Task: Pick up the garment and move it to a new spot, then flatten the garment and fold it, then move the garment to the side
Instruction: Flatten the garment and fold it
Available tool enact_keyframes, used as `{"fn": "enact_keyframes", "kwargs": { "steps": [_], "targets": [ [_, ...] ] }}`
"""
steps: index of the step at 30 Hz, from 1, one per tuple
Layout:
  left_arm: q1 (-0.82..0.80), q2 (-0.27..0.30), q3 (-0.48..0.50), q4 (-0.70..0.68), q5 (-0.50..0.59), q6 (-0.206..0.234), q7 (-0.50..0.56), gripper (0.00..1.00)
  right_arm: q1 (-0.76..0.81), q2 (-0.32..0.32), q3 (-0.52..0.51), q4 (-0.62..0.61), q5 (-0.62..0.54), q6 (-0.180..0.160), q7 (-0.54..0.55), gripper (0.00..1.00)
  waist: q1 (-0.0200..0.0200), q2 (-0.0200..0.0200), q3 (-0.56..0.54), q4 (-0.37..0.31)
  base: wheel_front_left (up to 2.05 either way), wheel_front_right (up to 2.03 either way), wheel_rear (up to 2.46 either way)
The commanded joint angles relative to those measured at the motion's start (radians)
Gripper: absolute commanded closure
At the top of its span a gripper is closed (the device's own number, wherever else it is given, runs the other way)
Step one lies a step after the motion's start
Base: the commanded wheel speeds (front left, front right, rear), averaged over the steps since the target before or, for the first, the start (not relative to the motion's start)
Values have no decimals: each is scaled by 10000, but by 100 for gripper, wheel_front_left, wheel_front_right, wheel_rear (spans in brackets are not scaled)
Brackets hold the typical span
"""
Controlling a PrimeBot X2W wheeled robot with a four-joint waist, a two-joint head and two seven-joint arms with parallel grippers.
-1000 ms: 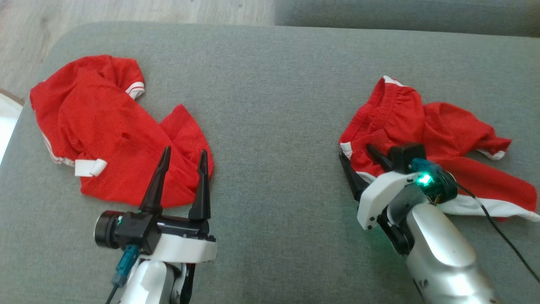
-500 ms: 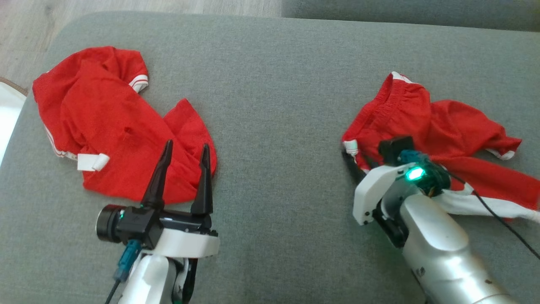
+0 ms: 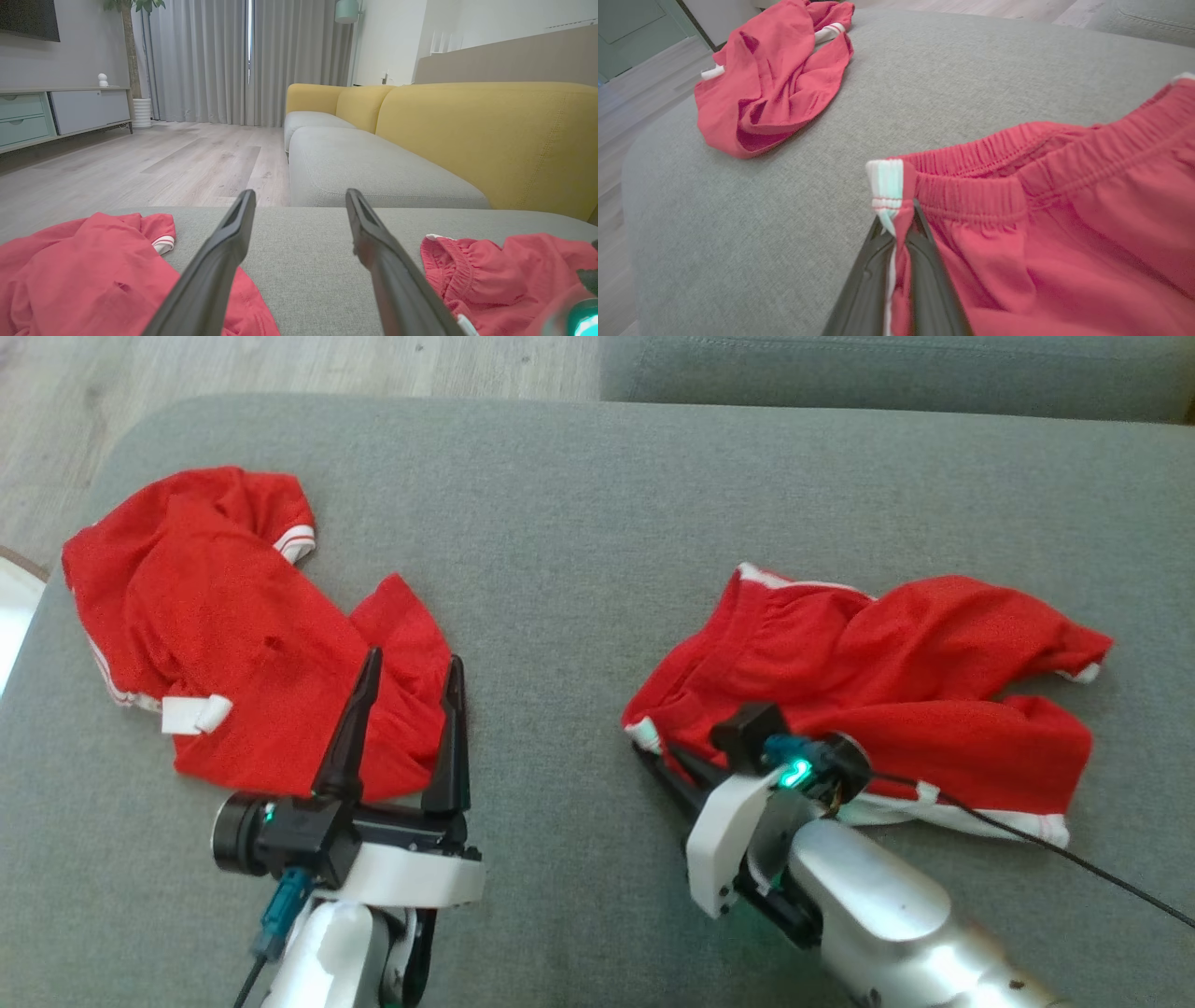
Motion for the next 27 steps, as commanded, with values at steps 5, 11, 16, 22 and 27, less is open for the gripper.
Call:
{"fn": "enact_keyframes", "kwargs": {
  "steps": [5, 11, 16, 22, 27],
  "targets": [
    [-81, 16, 362, -245, 130, 70, -51, 0, -65, 206, 564, -97, 200, -7, -594, 0, 0, 0, -220, -231, 0, 0, 0],
    [108, 17, 712, -340, 330, 7, -51, 0, -46, 5, -803, -164, 3, -7, -1790, 0, 0, 0, -519, -849, 0, 0, 0],
    [266, 18, 965, -424, 427, -116, -51, 0, 627, -593, -3146, -966, -1019, -7, -2069, 0, 0, 0, -633, -1365, 0, 0, 0],
    [305, 21, 1130, -382, 528, -423, -51, 0, 2660, -394, -6976, -3256, -3214, -7, -2086, 0, 0, 0, -615, -1821, 0, 0, 0],
    [279, 21, 1128, -232, 569, -732, -51, 0, 4196, 124, -8352, -4459, -4251, -7, -2087, 0, 0, 0, -527, -2069, 0, 0, 0]
  ]
}}
